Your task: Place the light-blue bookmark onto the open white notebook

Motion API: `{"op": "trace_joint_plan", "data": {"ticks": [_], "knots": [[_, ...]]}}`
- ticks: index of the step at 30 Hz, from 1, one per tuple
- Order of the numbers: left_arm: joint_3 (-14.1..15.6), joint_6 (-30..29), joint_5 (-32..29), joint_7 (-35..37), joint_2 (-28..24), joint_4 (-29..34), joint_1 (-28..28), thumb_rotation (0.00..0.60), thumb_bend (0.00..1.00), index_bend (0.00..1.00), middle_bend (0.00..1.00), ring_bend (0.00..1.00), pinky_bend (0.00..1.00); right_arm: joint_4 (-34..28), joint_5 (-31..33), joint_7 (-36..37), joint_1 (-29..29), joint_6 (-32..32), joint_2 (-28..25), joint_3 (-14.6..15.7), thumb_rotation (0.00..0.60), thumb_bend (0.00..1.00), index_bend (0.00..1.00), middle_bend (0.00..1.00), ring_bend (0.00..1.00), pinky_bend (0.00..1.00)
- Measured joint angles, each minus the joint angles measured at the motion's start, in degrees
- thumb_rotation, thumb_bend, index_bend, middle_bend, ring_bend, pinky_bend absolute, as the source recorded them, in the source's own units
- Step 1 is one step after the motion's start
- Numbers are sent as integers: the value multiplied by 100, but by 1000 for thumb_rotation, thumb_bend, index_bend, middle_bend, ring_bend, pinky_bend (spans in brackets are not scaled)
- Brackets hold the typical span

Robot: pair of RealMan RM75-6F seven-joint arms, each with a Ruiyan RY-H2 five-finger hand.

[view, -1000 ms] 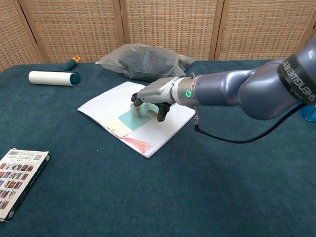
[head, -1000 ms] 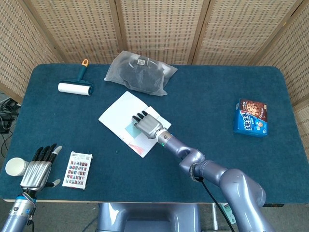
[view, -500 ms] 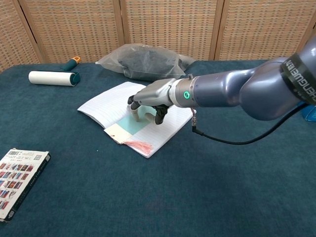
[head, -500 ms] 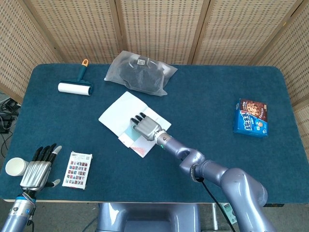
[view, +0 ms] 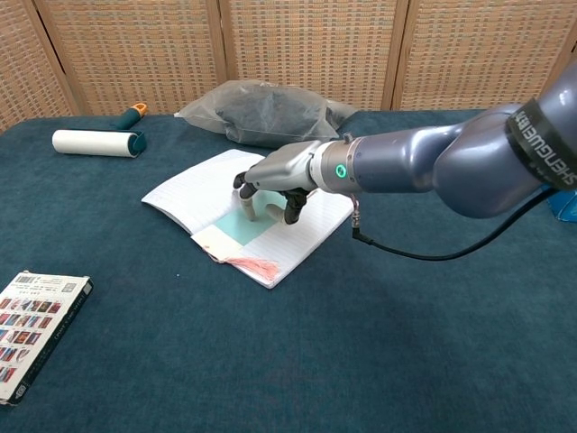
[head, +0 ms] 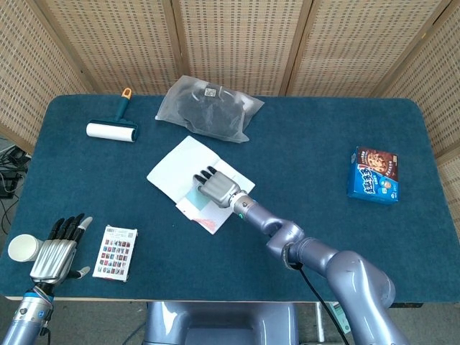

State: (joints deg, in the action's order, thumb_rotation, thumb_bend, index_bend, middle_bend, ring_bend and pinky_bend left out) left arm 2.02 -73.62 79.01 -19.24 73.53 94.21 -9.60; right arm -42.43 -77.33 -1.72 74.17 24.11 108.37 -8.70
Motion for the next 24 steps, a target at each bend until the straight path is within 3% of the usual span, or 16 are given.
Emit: {"op": "trace_joint_plan", "data": {"ticks": [15, 24], "knots": [[1, 16, -18, 3, -3, -5, -3, 600, 0, 0, 0, 0, 0, 116, -14, -34, -11, -32, 59, 18, 600, 861, 341, 75, 0, 83], [6, 7, -9, -23, -11, 20, -2, 600, 0, 0, 0, 0, 0, -102, -38, -154, 50, 117, -133, -83, 600, 828, 285, 51, 0, 69]]}}
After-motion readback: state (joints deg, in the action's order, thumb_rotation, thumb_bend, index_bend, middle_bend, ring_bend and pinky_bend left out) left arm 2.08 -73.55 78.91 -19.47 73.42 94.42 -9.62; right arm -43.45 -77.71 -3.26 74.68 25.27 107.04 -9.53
